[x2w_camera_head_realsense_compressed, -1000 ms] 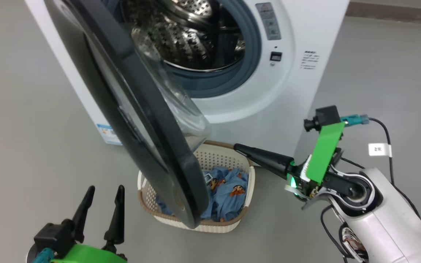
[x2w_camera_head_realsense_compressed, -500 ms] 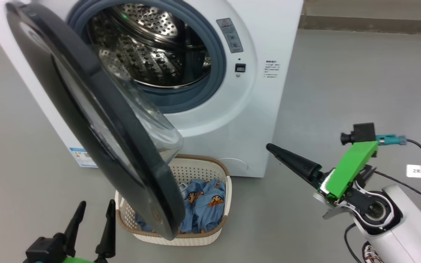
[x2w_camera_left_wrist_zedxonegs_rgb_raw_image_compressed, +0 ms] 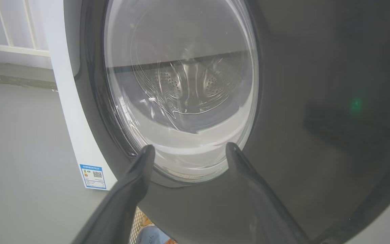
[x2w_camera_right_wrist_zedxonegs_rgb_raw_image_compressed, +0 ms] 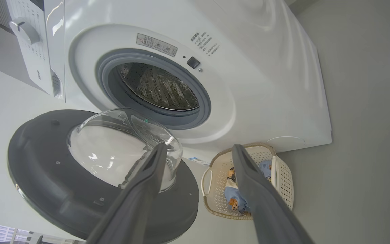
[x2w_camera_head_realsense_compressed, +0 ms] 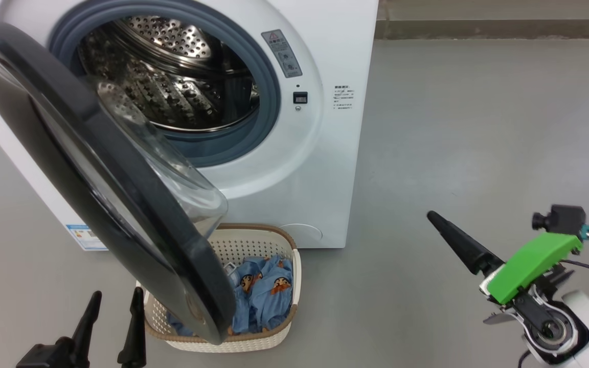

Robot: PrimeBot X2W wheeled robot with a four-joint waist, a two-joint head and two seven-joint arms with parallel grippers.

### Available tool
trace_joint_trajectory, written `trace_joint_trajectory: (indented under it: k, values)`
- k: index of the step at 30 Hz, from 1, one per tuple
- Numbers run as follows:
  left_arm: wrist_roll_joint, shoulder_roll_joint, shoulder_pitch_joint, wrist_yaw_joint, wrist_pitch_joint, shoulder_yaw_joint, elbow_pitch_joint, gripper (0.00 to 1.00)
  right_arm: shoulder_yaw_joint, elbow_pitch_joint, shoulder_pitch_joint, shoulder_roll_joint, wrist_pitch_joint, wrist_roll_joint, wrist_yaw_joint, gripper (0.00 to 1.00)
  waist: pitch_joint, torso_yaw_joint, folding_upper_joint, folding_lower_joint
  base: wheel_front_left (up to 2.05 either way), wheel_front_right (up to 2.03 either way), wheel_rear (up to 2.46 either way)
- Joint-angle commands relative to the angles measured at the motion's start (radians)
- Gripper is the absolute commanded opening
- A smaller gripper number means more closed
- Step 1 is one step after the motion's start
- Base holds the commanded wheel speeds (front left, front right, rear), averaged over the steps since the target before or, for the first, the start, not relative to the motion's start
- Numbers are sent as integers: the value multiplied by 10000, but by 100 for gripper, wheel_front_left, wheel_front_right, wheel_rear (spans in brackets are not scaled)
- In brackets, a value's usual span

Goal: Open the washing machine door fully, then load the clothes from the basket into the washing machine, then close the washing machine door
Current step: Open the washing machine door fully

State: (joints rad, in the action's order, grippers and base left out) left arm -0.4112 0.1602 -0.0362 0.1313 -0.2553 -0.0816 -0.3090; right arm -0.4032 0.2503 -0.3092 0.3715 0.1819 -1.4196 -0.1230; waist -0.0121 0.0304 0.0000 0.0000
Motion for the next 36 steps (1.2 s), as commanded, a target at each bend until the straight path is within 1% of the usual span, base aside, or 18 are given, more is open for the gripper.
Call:
trace_joint_trajectory:
  k: [1, 9, 12, 15, 19, 26, 31, 34, 36]
  values:
    - [5, 108, -151, -6, -65, 401, 325, 100, -206, -312, 104, 281, -373, 193, -77, 100, 8, -64, 0, 0, 0, 0, 0]
    - [26, 18, -73, -6, -65, 550, 419, 100, -994, -201, 663, 1114, -3509, 1088, -77, 100, 18, -149, 0, 0, 0, 0, 0]
    - [38, 2, -50, -6, -65, 571, 437, 100, -1272, -72, 821, 1307, -4214, 1390, -77, 100, 22, -160, 0, 0, 0, 0, 0]
    - [53, -13, -29, -6, -65, 611, 455, 100, -1310, 91, 1013, 1346, -4412, 1816, -77, 100, 31, -170, 0, 0, 0, 0, 0]
    - [77, -33, -6, -6, -65, 664, 477, 100, -297, 62, 1403, 1008, -4431, 2742, -77, 100, 31, -183, 0, 0, 0, 0, 0]
    - [106, -74, -16, -6, -65, 705, 491, 100, 952, -12, 2315, 506, -4434, 5511, -77, 100, 48, -131, 0, 0, 0, 0, 0]
    - [115, -87, 4, -6, -65, 731, 505, 100, 1653, -6, 2803, 66, -4435, 7035, -77, 100, 48, -92, 0, 0, 0, 0, 0]
    - [129, -97, 12, -6, -65, 757, 516, 100, 2119, -73, 3042, -237, -4435, 7637, -77, 100, 41, -66, 0, 0, 0, 0, 0]
    - [134, -100, 15, -6, -65, 764, 522, 100, 2257, -112, 3114, -328, -4435, 7816, -77, 100, 38, -58, 0, 0, 0, 0, 0]
